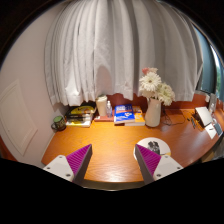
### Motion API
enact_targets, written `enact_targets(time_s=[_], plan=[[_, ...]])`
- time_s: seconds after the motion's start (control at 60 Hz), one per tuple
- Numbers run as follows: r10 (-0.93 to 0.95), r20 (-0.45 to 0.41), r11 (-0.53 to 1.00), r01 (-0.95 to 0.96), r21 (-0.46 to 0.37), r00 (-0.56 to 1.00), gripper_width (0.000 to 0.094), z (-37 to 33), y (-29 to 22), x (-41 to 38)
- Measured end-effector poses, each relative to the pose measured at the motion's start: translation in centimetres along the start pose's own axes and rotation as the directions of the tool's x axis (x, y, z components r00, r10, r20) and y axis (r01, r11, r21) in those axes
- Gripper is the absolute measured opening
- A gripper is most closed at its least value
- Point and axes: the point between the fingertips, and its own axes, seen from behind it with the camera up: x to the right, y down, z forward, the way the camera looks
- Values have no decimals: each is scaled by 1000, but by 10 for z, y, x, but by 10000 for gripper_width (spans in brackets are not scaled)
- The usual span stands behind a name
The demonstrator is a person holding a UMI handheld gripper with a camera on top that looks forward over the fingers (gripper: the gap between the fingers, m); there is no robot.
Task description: Arrange mouse
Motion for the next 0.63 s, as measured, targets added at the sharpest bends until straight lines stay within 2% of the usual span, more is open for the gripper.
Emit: enact_targets(time_s=[0.233, 0.633], plan=[[-35, 26, 999, 34, 26, 999, 862, -45, 16, -34], [-101, 8, 995, 102, -19, 995, 863, -64, 54, -43]])
